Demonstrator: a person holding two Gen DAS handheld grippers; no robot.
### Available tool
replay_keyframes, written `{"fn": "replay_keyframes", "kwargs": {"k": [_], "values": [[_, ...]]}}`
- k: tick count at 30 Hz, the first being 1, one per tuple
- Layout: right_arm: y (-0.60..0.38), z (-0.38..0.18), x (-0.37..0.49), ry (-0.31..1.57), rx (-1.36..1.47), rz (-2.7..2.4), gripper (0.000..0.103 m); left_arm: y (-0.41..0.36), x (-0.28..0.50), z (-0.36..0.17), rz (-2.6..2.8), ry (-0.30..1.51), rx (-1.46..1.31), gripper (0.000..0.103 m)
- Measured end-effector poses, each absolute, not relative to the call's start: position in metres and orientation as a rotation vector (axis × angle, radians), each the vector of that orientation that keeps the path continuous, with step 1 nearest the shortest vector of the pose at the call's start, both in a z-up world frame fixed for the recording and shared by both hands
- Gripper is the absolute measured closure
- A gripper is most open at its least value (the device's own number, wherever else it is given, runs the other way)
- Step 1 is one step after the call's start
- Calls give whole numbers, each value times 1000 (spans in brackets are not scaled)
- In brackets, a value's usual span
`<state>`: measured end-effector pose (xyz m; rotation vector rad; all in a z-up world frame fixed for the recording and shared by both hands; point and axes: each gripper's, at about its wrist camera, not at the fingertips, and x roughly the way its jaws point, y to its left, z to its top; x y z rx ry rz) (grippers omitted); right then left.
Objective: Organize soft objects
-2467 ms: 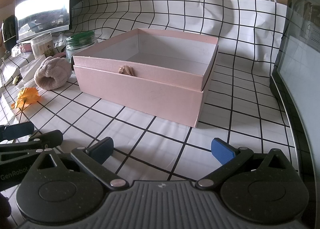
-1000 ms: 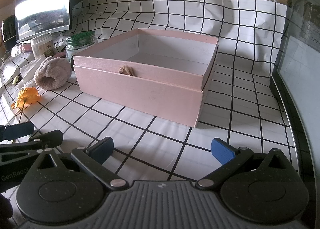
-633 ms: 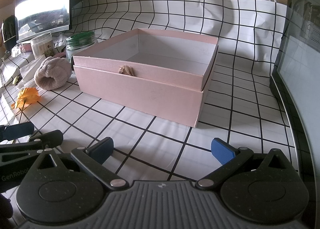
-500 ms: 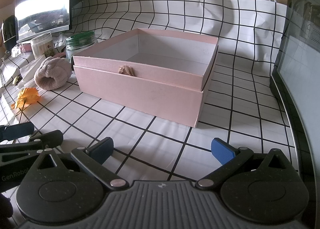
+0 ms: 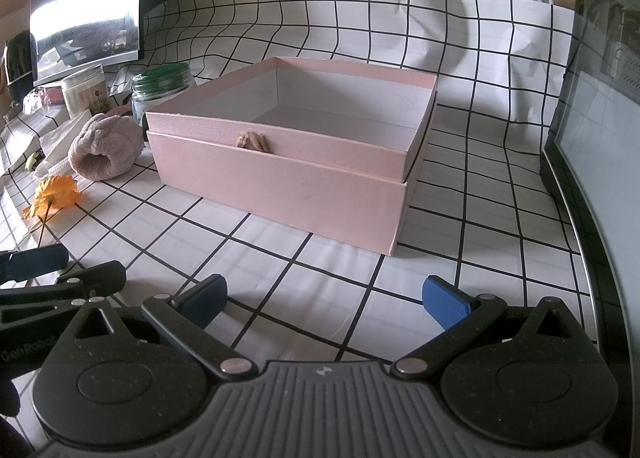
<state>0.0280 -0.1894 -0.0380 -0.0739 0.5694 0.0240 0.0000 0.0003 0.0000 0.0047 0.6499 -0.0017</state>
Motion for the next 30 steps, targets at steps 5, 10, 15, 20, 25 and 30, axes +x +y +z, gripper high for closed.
{"fn": "replay_keyframes", "kwargs": {"k": [5,10,15,20,25,30], "values": [[-191,-38,29,581,-79,33,0,1,-1,1,-7,647,-9,39],[-193,-32,40,679,-95,61,0,14,-1,8,-59,649,-55,41],[-191,-23,43,786,-97,51,0,64,-2,45,-30,584,-93,41],[-177,-14,48,828,-84,28,8,163,14,89,-21,601,-114,41],[-125,51,54,595,-14,18,8,269,48,153,35,598,18,42],[-54,143,85,349,157,-37,8,352,88,219,-18,547,140,42]]}}
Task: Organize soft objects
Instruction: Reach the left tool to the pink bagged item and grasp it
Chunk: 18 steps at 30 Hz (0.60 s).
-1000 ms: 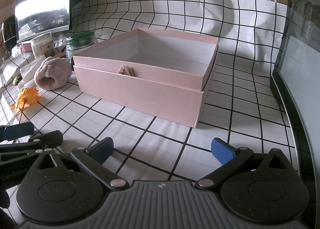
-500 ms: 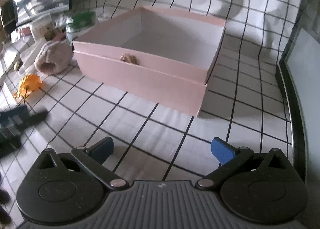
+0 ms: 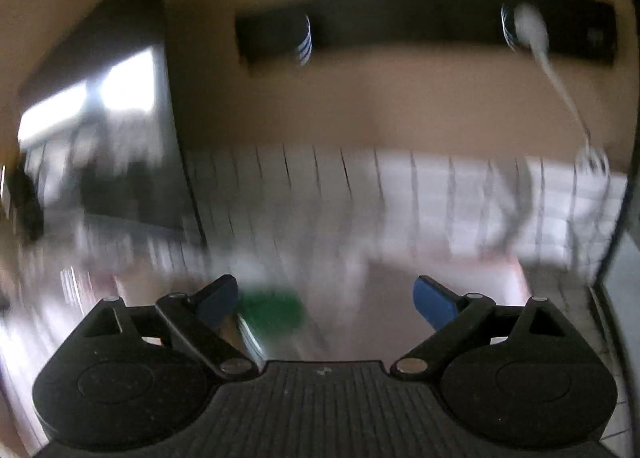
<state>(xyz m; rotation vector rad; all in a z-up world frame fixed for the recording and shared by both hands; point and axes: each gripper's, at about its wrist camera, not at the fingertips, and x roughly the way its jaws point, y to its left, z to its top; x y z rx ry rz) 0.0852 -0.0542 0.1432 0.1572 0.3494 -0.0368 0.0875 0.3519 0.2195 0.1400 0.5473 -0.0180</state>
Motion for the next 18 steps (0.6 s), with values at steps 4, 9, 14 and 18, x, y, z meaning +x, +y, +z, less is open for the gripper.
{"fn": "replay_keyframes", "kwargs": {"k": [4,9,14,18], "values": [[2,207,112,290,335,-1,8,403,124,246,-70,569,116,42],[71,242,119,210,220,64,8,414,176,230,-252,640,109,42],[92,234,112,189,44,114,8,391,239,186,-406,781,153,42],[76,226,123,272,29,75,8,384,294,145,-372,888,6,42]]}}
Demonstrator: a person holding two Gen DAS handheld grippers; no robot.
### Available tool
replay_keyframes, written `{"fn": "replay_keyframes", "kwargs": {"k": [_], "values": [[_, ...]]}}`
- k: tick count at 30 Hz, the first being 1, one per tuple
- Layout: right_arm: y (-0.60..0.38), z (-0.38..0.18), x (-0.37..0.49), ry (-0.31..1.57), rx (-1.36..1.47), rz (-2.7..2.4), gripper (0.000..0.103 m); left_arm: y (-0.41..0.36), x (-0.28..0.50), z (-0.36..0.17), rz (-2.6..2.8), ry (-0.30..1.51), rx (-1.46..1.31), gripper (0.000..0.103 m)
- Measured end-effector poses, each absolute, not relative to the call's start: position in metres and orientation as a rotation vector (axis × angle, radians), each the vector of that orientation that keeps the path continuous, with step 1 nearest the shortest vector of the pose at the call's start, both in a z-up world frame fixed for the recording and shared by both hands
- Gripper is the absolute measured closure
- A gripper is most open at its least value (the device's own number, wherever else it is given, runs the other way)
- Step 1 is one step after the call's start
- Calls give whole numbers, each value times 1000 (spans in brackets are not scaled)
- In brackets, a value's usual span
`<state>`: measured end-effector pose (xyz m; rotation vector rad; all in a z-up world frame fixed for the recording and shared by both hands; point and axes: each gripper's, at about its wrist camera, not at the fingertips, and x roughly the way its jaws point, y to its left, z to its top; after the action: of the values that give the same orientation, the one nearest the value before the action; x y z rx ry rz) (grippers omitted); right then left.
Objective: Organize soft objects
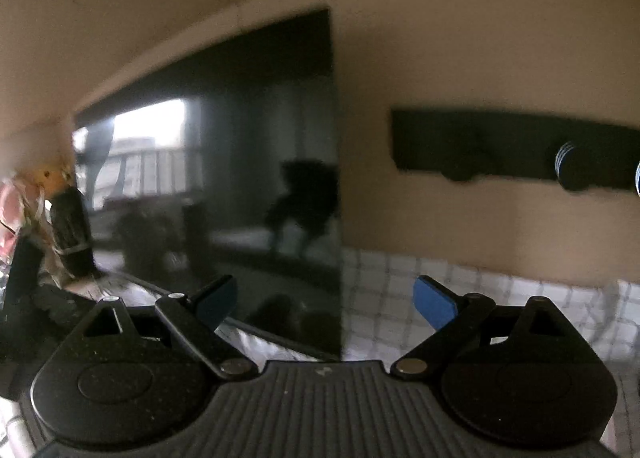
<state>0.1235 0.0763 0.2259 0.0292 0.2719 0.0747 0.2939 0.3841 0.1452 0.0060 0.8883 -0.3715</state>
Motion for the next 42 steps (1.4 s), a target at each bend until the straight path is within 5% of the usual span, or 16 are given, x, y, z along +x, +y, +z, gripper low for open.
{"fn": "replay_keyframes", "kwargs": {"k": [9,19,24,26,31,36,42], "values": [[43,172,153,436,-46,71,8,381,343,86,-320,1016,27,40],[58,118,182,548,-137,163,8,355,326,80,-497,981,116,34],[81,108,189,546,-205,208,8,364,316,80,-464,887,48,49],[90,101,188,566,-208,243,8,371,303,82,-444,837,8,63],[112,81,185,646,-188,274,8,407,273,88,-361,732,-125,71],[158,62,184,695,-240,415,33,436,242,93,-301,690,-191,73],[216,31,185,675,-428,557,39,472,196,117,-223,600,-268,74]]}}
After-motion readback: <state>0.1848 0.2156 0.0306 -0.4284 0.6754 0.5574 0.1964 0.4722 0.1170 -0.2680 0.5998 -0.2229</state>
